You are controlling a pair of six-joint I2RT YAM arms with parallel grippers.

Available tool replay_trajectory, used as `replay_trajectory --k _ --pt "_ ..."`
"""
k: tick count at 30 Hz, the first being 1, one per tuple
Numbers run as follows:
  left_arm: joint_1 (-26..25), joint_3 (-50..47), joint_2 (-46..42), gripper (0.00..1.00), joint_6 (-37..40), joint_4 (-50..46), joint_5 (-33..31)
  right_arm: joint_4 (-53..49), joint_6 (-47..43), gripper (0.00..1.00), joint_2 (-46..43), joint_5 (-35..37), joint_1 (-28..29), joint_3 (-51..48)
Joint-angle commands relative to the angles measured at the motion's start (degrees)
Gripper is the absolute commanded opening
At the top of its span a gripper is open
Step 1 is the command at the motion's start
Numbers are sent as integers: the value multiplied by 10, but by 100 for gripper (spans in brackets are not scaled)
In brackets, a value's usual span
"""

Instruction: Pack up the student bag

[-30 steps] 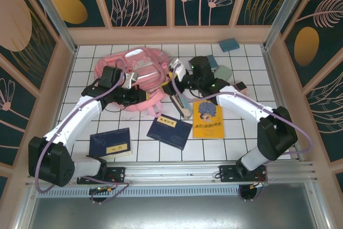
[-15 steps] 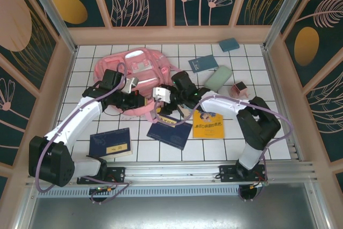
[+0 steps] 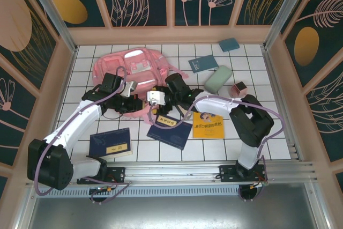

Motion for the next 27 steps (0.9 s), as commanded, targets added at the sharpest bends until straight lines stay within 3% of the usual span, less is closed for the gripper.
replay_trajectory --k 1,9,12,16,20,27 --pt "-2 5 -11 0 16 -11 5 36 -21 81 -40 -16 4 -10" --pt "-2 10 -10 0 18 -11 11 14 -18 81 7 -37 7 29" --pt "-2 15 -12 0 15 -6 22 -1 -22 75 38 -26 15 48" --pt "-2 22 -13 0 15 -10 23 -25 -27 50 72 -2 16 74" --pt "-2 19 -9 0 17 -17 13 -21 -17 2 71 -2 4 75" --pt "-2 20 -6 0 14 -32 -21 -13 -28 0 25 -8 -25 39"
